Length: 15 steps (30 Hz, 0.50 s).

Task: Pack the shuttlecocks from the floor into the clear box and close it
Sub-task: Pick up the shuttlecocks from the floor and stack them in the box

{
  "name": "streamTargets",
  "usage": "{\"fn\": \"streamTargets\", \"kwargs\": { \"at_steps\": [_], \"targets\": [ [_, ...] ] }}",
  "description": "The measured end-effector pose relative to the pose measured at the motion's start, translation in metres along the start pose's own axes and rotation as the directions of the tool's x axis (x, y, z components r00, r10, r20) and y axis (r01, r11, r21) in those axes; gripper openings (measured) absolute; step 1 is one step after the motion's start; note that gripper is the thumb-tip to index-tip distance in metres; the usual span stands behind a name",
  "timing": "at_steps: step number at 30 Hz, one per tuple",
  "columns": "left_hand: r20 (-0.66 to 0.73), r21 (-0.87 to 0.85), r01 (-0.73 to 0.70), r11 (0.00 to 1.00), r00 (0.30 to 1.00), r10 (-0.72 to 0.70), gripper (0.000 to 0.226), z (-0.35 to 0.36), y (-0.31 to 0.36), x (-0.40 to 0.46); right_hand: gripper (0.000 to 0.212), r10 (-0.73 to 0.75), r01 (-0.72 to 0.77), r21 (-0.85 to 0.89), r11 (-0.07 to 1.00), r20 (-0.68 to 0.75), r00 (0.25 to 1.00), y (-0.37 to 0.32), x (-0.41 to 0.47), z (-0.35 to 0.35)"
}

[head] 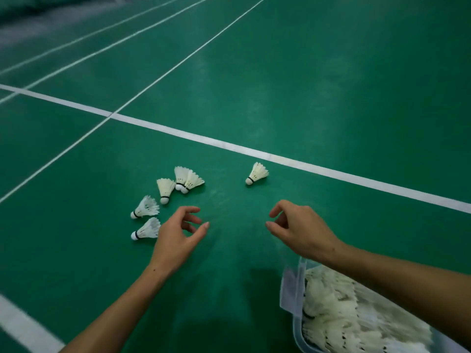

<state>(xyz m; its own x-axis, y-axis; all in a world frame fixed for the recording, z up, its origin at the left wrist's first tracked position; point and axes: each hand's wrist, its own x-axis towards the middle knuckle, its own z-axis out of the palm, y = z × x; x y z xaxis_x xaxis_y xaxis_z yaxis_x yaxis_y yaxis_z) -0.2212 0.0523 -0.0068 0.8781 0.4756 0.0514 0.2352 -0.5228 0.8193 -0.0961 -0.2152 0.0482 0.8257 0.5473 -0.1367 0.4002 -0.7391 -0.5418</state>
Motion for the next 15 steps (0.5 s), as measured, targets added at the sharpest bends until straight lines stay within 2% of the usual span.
{"fn": "streamTargets", "kwargs": {
  "at_steps": [5,8,11,13,15],
  "targets": [
    [-0.087,0.13,0.135,0.982,0.988,-0.124,0.045,-0.052,-0.069,0.018,0.023,0.001,-0.004,0.095,0.995,0.035,0.999,-0.034,0.055,0.057],
    [-0.091,0.296,0.127,0.947,0.99,-0.104,0.057,-0.073,-0.101,0.028,0.023,-0.014,0.001,0.137,0.991,0.096,0.995,-0.054,0.079,0.091],
    [-0.048,0.533,0.073,0.843,0.997,-0.056,0.078,-0.085,-0.116,0.042,0.026,-0.052,0.026,0.161,0.987,0.157,0.986,-0.076,0.098,0.121],
    [0.04,0.674,-0.001,0.739,0.999,-0.034,0.092,-0.09,-0.12,0.055,0.027,-0.074,0.041,0.17,0.985,0.191,0.979,-0.09,0.112,0.135],
    [0.159,0.768,-0.113,0.631,0.987,-0.016,0.095,-0.097,-0.122,0.071,0.028,-0.09,0.053,0.176,0.983,0.213,0.973,-0.1,0.126,0.143]
  ]
}}
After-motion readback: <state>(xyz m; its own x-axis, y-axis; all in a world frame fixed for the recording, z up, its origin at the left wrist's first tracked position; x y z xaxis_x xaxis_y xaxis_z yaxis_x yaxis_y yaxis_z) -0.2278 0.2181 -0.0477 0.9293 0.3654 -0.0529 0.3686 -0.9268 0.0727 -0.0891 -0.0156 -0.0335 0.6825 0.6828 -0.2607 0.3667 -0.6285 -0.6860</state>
